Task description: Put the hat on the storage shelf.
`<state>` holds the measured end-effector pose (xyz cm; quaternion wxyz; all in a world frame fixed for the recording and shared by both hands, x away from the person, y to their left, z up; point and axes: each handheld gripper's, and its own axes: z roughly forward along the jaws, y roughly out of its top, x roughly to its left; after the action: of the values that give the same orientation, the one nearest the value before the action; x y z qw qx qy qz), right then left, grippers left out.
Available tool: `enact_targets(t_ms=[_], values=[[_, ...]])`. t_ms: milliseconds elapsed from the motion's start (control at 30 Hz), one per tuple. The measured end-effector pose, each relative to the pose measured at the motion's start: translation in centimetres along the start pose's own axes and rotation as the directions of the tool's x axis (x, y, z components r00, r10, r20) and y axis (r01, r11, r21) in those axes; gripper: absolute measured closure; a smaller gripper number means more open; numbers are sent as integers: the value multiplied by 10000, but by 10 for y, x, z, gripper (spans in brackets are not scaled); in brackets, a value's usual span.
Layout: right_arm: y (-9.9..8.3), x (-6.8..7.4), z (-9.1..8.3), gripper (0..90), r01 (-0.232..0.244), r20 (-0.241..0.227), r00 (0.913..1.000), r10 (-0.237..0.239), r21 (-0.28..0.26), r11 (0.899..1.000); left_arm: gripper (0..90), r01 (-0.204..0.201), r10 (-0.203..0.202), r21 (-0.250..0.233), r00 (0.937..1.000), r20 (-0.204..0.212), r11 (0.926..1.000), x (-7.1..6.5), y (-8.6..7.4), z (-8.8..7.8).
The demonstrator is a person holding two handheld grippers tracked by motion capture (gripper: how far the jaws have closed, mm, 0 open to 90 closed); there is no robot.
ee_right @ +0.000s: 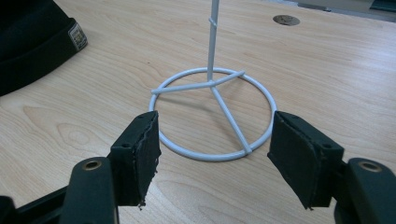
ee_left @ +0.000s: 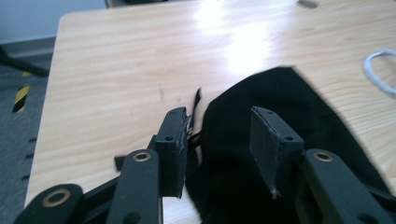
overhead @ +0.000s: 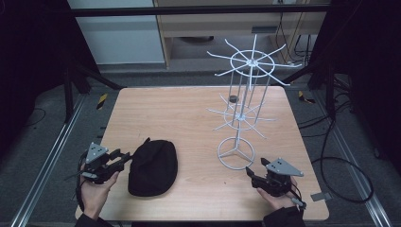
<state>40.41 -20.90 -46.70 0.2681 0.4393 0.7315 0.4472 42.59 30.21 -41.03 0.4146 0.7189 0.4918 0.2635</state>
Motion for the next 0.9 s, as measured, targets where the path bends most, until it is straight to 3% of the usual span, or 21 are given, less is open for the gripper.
enact_targets(t_ms=[133, 367, 700, 900], values=[[1, -3, 0, 350, -54, -19, 10000, 54, 54, 10000, 555, -262, 263, -36, 9989, 381, 9997, -11, 6, 1], [3, -7, 1, 366, -158, -46, 9999, 159, 126, 9998, 550, -881, 841, 381, 9919, 956, 9954, -35, 13, 16], [2, -13, -1, 369, -267, 53, 9996, 265, 316, 9991, 535, -1620, 1477, 1296, 9825, 1131, 9782, -48, 8, 37], [1, -13, 1, 366, -170, 3, 9999, 170, 525, 9985, 514, -1932, 1785, 1818, 9794, 944, 9642, -49, 1, 51]])
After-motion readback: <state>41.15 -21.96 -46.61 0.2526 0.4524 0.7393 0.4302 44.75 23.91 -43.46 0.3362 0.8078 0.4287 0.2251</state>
